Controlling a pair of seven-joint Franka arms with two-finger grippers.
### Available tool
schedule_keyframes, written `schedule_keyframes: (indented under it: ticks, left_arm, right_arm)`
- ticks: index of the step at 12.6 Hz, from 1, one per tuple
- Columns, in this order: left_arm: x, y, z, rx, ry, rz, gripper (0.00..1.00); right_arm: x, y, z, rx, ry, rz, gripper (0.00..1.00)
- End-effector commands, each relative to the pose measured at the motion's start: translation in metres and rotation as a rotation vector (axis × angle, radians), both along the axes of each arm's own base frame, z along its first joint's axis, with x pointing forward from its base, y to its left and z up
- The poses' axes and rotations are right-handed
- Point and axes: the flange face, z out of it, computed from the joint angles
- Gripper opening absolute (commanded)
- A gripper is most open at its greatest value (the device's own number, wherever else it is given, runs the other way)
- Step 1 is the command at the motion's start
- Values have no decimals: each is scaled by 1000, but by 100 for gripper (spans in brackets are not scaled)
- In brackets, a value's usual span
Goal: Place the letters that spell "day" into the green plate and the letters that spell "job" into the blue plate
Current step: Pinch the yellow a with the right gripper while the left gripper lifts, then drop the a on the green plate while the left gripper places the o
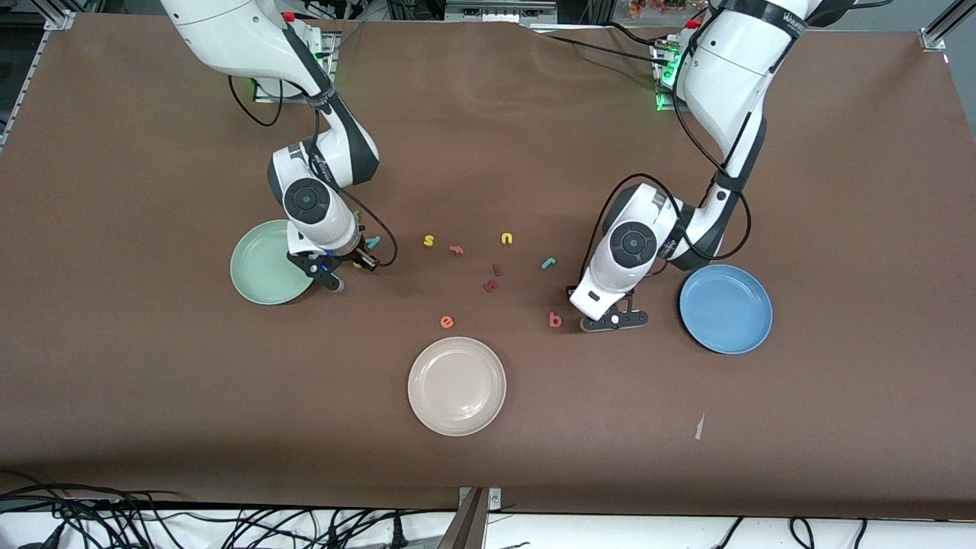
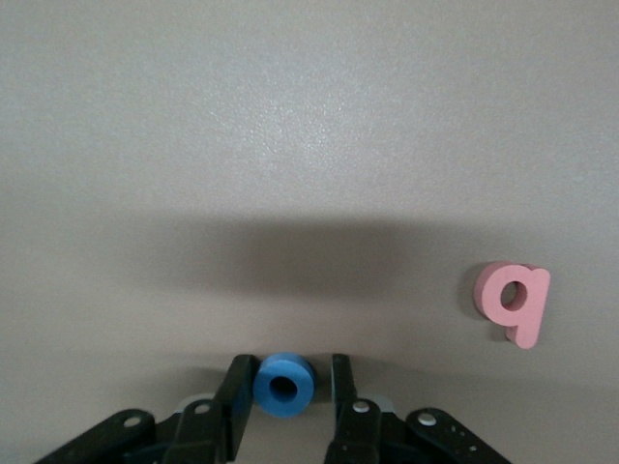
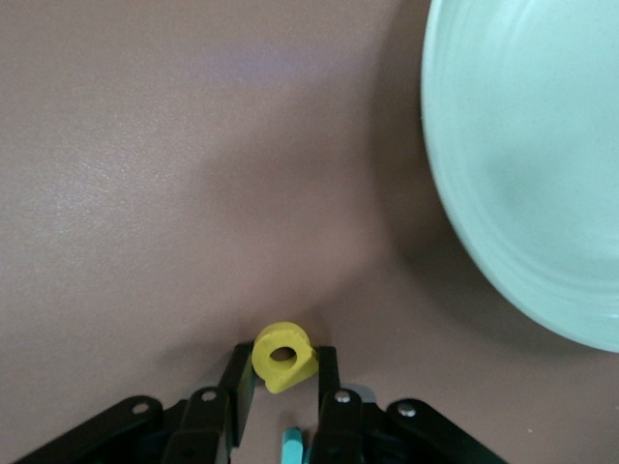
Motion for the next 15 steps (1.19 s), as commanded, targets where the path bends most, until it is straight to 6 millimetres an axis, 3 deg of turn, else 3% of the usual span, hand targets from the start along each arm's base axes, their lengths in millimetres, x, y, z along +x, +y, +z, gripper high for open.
schedule_keyframes:
  ticks: [1,3,5,8,10,11,12,13,15]
  left_arm:
    - [-7,5,-3,41,17,2,31]
    - [-7,5,-2,42,16,1,28]
    - [-4,7,4,54,34,-3,23]
    - [8,21,39,83,77,-47,20]
    - [19,55,61,90,110,-112,20]
    - [23,73,70,90,132,-155,20]
    - [26,91,79,87,151,-195,20]
    - [30,111,86,82,165,-228,20]
    - [38,150,95,83,180,-302,19]
  right_arm:
    - [5,3,32,17,-36,14,0]
    - [17,-6,65,3,-14,45,0]
    - [29,-46,78,-26,41,110,0]
    - [31,-95,60,-37,63,175,0]
    - [25,-110,40,-37,59,193,0]
    - [22,-119,32,-34,50,201,5]
    - [20,-125,22,-35,47,202,49]
    - [21,-126,21,-36,49,202,99]
    - [22,-120,40,-28,56,206,100]
